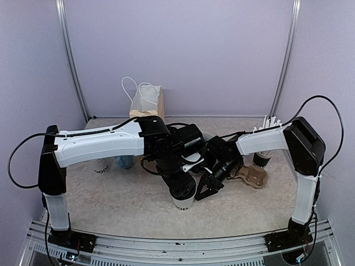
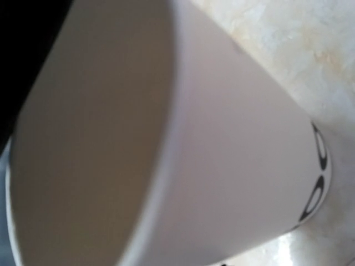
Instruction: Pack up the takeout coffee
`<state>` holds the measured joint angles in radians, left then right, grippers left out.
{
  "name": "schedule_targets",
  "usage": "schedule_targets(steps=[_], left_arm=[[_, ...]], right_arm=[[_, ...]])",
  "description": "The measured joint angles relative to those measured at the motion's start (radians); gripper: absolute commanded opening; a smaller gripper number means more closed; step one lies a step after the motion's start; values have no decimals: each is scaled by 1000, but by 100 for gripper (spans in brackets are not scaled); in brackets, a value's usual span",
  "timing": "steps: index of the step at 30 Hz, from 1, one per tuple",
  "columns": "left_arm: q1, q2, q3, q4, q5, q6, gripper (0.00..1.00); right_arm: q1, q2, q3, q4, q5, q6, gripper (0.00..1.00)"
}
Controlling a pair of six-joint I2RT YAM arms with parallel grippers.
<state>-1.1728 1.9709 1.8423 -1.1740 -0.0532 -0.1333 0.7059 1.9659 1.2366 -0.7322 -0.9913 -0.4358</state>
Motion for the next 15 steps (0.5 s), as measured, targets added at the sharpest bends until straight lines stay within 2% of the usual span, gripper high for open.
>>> schedule_targets(steps=[6, 8, 15], left_arm=[[0, 7, 6, 3, 5, 8, 69], [0, 11, 10, 5, 4, 8, 90], [0, 26, 11, 19, 3, 13, 91]], right_arm=[[0, 11, 10, -3, -1, 0, 32], [0, 13, 10, -3, -1, 0, 32], [0, 13, 8, -3, 3, -1, 34]])
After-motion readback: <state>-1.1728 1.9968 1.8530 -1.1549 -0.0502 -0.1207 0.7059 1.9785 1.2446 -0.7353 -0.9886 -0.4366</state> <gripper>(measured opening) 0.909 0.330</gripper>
